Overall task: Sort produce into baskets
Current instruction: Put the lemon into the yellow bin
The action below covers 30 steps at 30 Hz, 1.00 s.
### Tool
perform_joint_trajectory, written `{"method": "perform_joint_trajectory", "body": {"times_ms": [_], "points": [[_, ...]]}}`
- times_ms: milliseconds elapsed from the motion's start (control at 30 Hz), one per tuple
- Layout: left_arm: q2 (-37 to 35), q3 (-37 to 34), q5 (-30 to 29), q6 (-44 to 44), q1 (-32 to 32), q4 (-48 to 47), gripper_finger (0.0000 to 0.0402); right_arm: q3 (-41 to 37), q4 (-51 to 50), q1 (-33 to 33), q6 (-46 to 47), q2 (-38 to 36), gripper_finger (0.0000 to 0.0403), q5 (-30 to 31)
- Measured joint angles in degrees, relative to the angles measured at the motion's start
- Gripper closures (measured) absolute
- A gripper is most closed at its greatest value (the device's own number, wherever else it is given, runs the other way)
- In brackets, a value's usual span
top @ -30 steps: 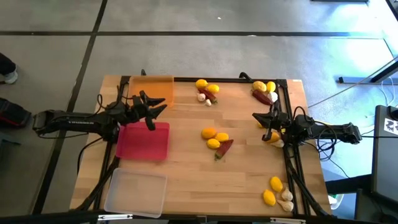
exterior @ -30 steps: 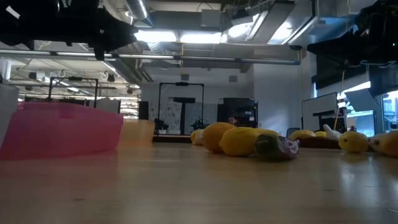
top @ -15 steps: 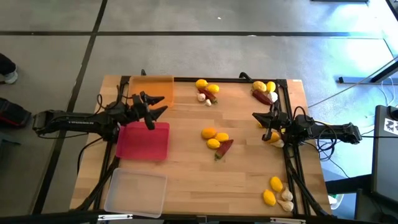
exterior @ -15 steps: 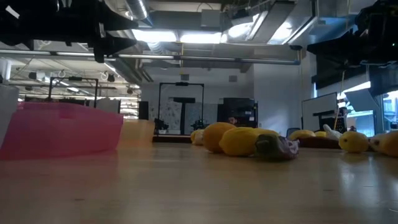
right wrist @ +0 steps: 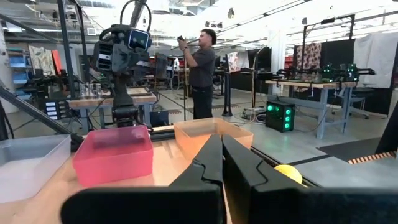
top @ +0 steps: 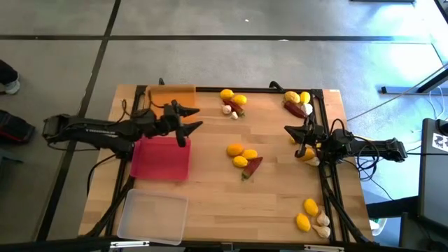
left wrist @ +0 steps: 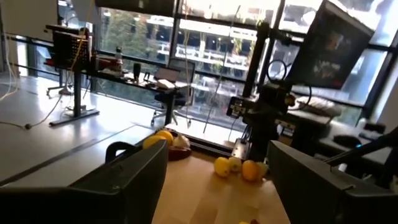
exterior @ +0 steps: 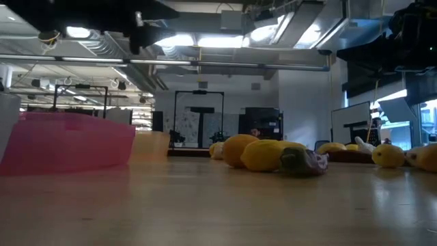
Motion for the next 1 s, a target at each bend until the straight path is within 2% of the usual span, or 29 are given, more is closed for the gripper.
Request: {"method": "perform_joint_trajectory", "body": {"times_ms": [300,533,733,1000], "points": [[14.81,10.0,0.0,0.65,-1.17,-3.56,0.013,0.0,-0.02,0.0,0.18,0.0,0.0398,0.56],[24.59,19.2,0.0,-1.45,-1.42,-14.31,0.013,-0.02,-0.16,0.0,0.88,0.0,0.0398,1.06],[31.24,27.59,-0.02,0.32,-1.6,-24.95,0.013,0.0,-0.18,0.0,0.93,0.0,0.0398,1.09],[38.58,34.1,0.27,2.14,-1.58,-31.17,0.013,0.0,-0.93,0.0,0.94,0.0,0.0398,1.09]]}}
